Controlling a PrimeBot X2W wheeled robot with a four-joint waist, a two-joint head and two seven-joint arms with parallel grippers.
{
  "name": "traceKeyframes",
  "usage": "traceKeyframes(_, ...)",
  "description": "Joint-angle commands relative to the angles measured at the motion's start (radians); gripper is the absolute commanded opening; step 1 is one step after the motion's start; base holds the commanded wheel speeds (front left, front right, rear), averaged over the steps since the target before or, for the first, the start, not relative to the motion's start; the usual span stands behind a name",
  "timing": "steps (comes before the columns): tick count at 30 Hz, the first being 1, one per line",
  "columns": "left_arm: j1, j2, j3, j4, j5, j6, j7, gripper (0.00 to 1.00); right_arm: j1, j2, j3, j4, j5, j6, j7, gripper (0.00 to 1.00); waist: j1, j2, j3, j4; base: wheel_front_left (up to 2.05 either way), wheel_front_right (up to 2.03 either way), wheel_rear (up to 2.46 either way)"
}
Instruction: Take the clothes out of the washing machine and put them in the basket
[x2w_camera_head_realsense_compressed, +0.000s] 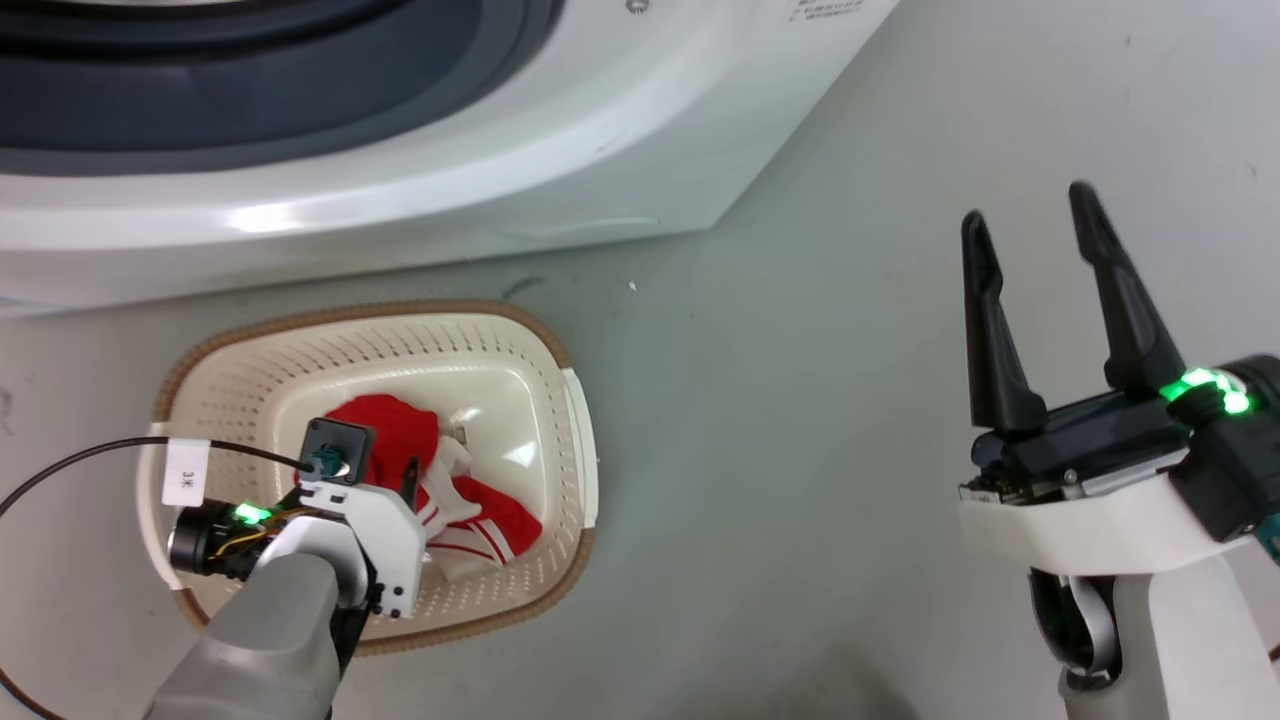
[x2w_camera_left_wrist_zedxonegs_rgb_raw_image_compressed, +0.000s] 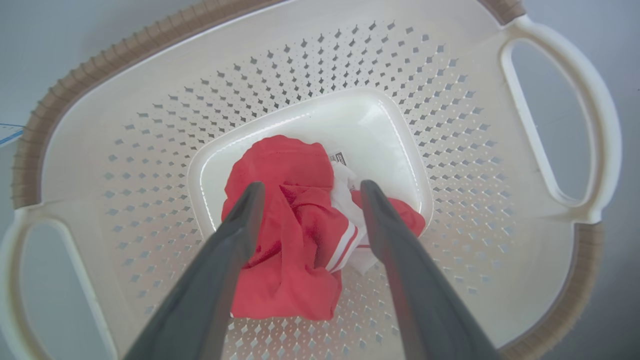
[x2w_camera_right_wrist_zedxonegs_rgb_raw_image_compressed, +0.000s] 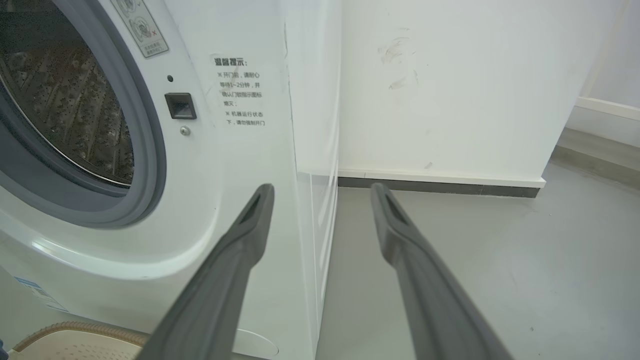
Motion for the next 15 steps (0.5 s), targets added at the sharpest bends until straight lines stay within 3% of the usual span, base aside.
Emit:
traceKeyframes(1,0.024,0.001,0.002,-0.033,0.013,0.011,-0.006,1.00,0.029,0.000,-0.003,0.008,-0.006,-0.001,-0.002,1.00,0.0000,0.0000,-0.098,0.036,0.00,0.00,0.00)
traceKeyframes(6,0.116,0.037,0.058,-0.219,0.072,0.062,-0.006,1.00,0.087,0.000,0.001,0.024,-0.021,-0.001,-0.002,1.00,0.0000,0.0000,-0.197,0.054,0.00,0.00,0.00)
traceKeyframes(11,0.220,0.075,0.183,-0.449,0.154,0.126,-0.006,1.00,0.137,0.000,-0.001,0.032,-0.026,-0.001,-0.002,1.00,0.0000,0.0000,-0.280,0.064,0.00,0.00,0.00)
traceKeyframes(15,0.298,0.089,0.286,-0.605,0.226,0.152,-0.006,1.00,0.172,0.000,-0.002,0.039,-0.031,-0.001,-0.002,1.00,0.0000,0.0000,-0.332,0.069,0.00,0.00,0.00)
